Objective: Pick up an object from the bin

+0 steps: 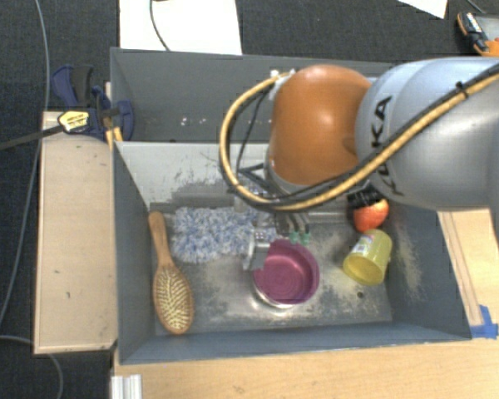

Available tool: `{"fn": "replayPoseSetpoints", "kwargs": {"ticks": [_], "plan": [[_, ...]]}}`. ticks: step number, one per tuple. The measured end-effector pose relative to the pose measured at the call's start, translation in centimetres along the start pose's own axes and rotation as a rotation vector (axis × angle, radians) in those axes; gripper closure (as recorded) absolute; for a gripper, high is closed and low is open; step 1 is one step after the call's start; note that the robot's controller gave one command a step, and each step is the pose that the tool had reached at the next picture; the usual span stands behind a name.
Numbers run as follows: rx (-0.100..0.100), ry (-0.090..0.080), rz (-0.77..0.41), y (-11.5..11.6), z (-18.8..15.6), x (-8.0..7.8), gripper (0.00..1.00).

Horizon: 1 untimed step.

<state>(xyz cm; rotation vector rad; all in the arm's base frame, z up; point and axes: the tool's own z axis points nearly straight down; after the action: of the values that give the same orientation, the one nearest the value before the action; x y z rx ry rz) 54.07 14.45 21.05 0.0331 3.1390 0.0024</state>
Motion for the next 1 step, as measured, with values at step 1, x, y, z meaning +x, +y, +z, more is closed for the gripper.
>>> {"fn": "replayPoseSetpoints", "kwargs": {"ticks": [1], "plan": [[0.000,0.000,-0.006,0.00,0.00,0.00,0.00]]}}
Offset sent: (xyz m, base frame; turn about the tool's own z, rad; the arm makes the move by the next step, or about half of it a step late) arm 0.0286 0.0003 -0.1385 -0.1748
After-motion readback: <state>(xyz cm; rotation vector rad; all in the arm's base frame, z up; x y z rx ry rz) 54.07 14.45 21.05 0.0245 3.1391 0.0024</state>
